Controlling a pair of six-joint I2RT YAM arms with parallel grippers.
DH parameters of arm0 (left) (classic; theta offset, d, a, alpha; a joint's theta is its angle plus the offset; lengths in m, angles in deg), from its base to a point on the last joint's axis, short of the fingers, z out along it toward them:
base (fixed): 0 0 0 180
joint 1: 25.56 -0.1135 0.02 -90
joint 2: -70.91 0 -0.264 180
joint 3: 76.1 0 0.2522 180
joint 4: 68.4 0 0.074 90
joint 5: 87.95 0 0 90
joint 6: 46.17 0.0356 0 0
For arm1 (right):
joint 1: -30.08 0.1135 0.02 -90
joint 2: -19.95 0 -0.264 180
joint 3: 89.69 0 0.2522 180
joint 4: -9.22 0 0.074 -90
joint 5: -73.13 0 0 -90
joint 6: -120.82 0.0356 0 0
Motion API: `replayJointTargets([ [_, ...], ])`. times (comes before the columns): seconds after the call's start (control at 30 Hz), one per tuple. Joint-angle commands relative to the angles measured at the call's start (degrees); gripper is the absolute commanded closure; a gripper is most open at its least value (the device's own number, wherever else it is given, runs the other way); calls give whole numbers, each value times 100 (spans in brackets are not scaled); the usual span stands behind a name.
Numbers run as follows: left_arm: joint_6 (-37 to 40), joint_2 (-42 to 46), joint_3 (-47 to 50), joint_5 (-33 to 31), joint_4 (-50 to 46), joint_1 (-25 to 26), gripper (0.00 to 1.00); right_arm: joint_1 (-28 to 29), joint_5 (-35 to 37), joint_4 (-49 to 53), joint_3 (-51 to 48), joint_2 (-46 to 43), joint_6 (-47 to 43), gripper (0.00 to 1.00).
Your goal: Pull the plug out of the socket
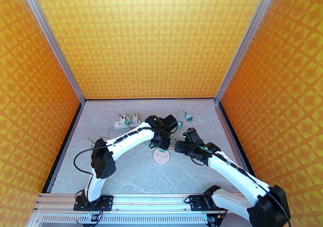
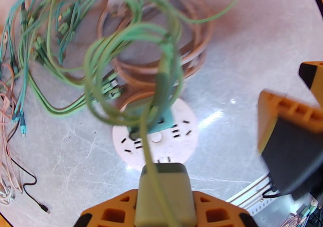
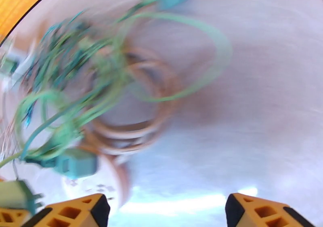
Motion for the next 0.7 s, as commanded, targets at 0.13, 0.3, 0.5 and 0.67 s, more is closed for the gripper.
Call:
replayJointTargets([
  [0.13,28,-708,-753,402,40,376,100,-260,1724,1297,231,-862,441,2],
  [0.3,-106,-1121,-1083,733,360,446,100,-348,2233,1676,275,-1273,599,2],
  [0.5,-360,-1614,-1332,1141,984,491,100,-380,2596,1933,330,-1562,712,2],
  [0.67,-352,-2161,-1842,1224,1142,469,96,-387,2516,1891,272,-1623,677,1],
])
